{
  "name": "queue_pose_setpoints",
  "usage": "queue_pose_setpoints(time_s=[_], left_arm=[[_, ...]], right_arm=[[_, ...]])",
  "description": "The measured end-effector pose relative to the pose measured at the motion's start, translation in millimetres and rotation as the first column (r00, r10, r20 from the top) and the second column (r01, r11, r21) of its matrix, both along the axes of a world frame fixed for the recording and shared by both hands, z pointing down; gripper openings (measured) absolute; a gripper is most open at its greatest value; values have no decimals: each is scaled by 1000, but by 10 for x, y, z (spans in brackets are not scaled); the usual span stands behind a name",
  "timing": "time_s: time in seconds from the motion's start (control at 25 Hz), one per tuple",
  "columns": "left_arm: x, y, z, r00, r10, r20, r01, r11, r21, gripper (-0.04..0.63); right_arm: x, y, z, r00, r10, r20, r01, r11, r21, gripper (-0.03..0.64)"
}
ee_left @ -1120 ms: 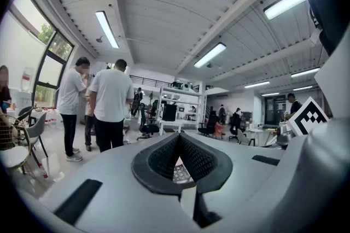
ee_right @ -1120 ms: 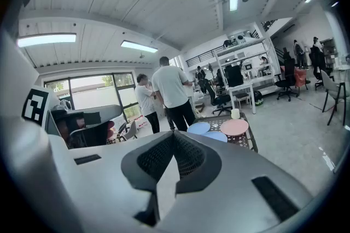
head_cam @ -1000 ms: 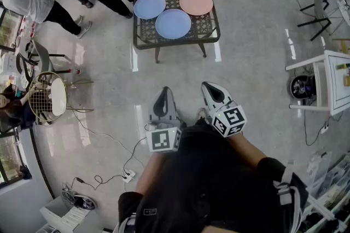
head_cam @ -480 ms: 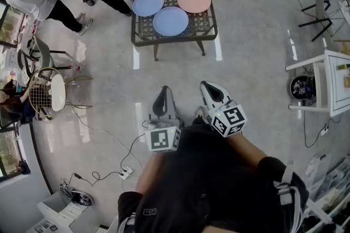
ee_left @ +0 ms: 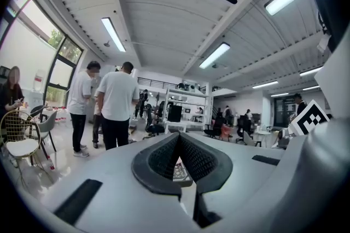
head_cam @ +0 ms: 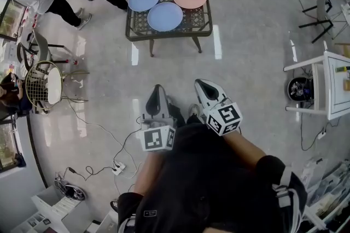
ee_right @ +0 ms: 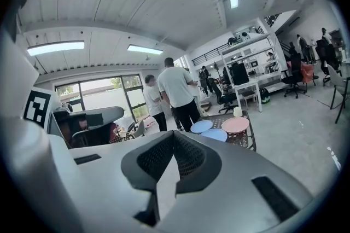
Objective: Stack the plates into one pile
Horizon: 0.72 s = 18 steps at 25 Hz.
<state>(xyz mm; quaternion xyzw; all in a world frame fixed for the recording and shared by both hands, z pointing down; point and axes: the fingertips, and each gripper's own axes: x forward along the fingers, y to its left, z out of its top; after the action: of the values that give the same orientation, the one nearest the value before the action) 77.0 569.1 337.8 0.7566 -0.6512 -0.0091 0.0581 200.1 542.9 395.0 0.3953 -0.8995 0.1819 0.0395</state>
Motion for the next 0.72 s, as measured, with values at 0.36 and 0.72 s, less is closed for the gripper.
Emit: queue_pose_setpoints(time_s=[0.36, 0.72], left_arm=[[92, -89, 28, 1000, 12, 7, -12, 1000, -2, 15], [26, -557, 169, 1000, 5, -13, -6, 999, -32, 15]], right_arm=[[106, -113, -4, 1000, 23, 17, -23, 1000, 6, 9], [18, -563, 103, 1000, 17, 6, -17, 1000, -19, 9]])
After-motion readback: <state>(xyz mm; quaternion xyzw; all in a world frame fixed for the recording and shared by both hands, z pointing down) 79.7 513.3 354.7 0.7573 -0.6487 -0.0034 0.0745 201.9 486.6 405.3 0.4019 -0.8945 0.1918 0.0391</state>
